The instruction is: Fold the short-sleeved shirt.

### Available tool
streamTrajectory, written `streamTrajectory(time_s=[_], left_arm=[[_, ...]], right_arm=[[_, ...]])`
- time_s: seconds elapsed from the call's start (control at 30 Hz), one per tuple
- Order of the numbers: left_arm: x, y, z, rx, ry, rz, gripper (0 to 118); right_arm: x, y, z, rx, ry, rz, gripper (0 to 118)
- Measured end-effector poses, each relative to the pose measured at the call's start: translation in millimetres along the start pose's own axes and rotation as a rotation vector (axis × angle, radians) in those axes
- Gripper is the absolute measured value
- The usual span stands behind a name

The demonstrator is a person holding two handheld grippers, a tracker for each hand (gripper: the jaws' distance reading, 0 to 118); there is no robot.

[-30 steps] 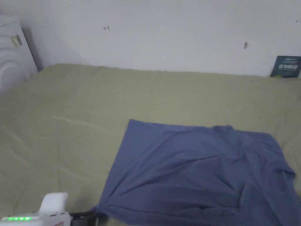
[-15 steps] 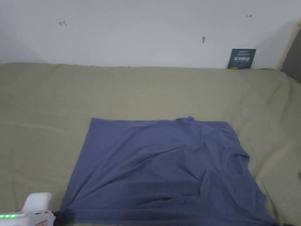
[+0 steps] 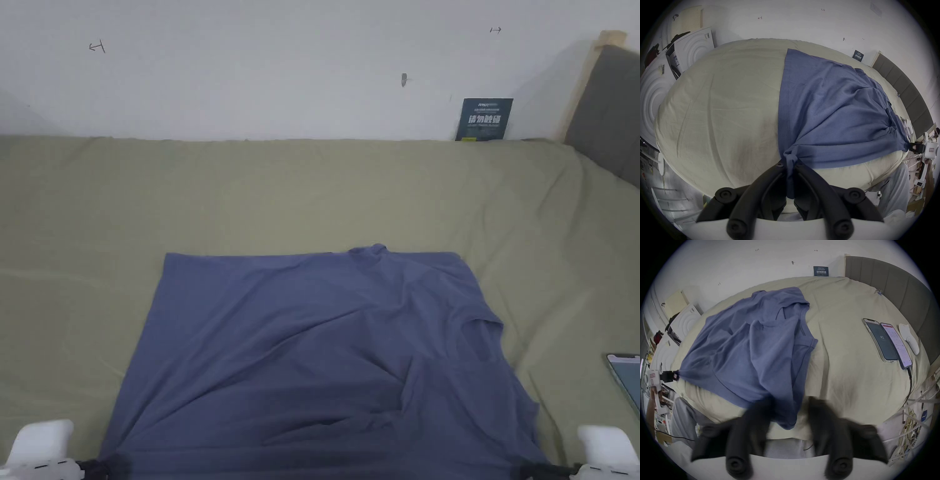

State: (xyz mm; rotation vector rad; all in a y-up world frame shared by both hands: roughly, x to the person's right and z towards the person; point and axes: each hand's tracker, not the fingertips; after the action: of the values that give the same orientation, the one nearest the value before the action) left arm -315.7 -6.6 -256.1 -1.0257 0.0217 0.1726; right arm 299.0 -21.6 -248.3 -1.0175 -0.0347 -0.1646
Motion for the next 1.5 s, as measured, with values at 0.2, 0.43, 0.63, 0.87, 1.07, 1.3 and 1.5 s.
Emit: streamTrajectory(time_s=[0.2, 0.43, 0.63, 0.87, 1.07, 1.3, 1.5], left_arm=[[-3, 3, 8, -0.009, -0.014, -0.009, 4], [3, 26, 25, 0.031, -0.013, -0.045, 4], [13, 75, 33, 0.082, -0.012, -0.06, 4], [19, 135, -2, 0.093, -0.008, -0.07, 4], [23, 175, -43, 0.064, -0.001, -0.065, 4], [27, 204, -84, 0.022, 0.0, -0.053, 4], [14, 203, -107, -0.005, 0.035, 0.021, 103]], right_arm=[[6, -2, 20, 0.042, 0.047, 0.027, 5], [-2, 30, 48, 0.106, 0.078, 0.05, 5], [-15, 87, 54, 0.139, 0.097, 0.098, 5], [-24, 158, 16, 0.124, 0.096, 0.11, 5], [-29, 202, -35, 0.057, 0.06, 0.121, 5], [-29, 225, -81, -0.02, 0.044, 0.083, 7], [-10, 217, -105, -0.005, -0.017, -0.077, 115]])
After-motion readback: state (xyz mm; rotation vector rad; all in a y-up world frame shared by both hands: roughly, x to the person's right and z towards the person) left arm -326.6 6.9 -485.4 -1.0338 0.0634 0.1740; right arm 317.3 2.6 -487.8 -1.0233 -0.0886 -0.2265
